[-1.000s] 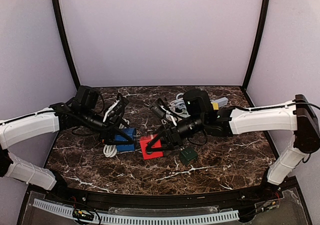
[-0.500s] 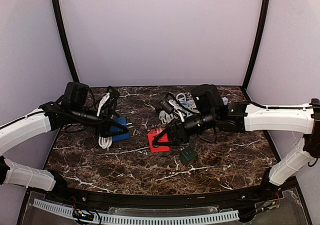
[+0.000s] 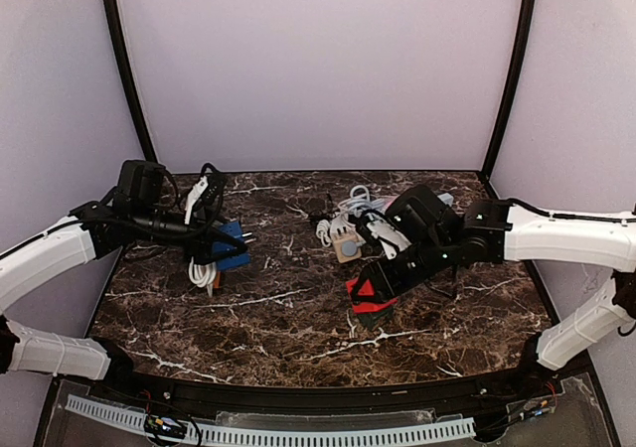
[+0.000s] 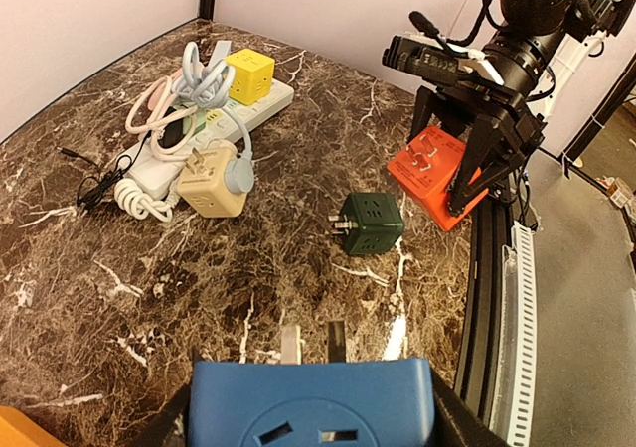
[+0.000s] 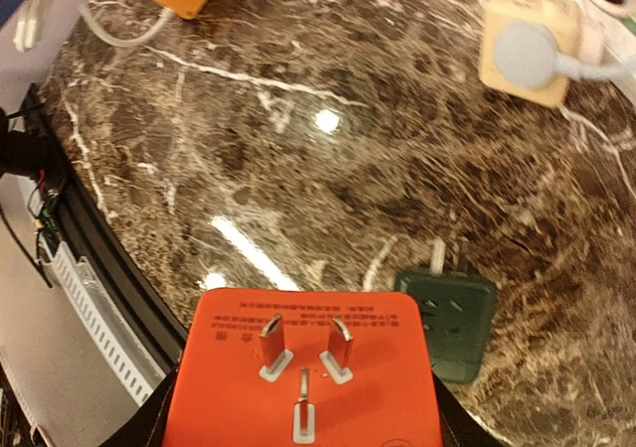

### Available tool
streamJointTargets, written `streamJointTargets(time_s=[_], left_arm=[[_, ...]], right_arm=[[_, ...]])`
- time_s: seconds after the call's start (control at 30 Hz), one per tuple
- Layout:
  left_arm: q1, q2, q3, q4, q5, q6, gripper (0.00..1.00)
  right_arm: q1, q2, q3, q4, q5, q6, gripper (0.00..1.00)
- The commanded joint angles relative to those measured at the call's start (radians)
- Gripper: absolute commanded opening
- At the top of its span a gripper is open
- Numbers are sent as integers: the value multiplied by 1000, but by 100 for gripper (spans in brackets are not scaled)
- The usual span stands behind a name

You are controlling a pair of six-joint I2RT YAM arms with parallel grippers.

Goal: Pull the plug off the socket

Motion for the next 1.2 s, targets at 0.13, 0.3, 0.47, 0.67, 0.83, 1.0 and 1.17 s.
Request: streamJointTargets(time_s=[0.13, 0.3, 0.47, 0.67, 0.83, 1.0, 1.17], left_arm=[[8, -11, 15, 27, 31, 3, 1], [8, -12, 13, 24, 27, 5, 1], [8, -8, 13, 25, 28, 6, 1], [8, -3, 13, 23, 31, 4, 1], [7, -1, 13, 23, 32, 5, 1], [8, 1, 13, 23, 37, 3, 1], [7, 6, 13, 26, 47, -1, 1]], right_arm=[[-77, -46, -97, -207, 159, 150, 0], [-126, -39, -123, -241, 178, 159, 0], [-149, -6, -137, -226, 177, 158, 0], [-167, 55, -134, -199, 178, 162, 5], [-183, 77, -140, -179, 169, 165, 21], [-198, 86, -152, -168, 161, 168, 34], [-205, 88, -153, -161, 154, 166, 50]])
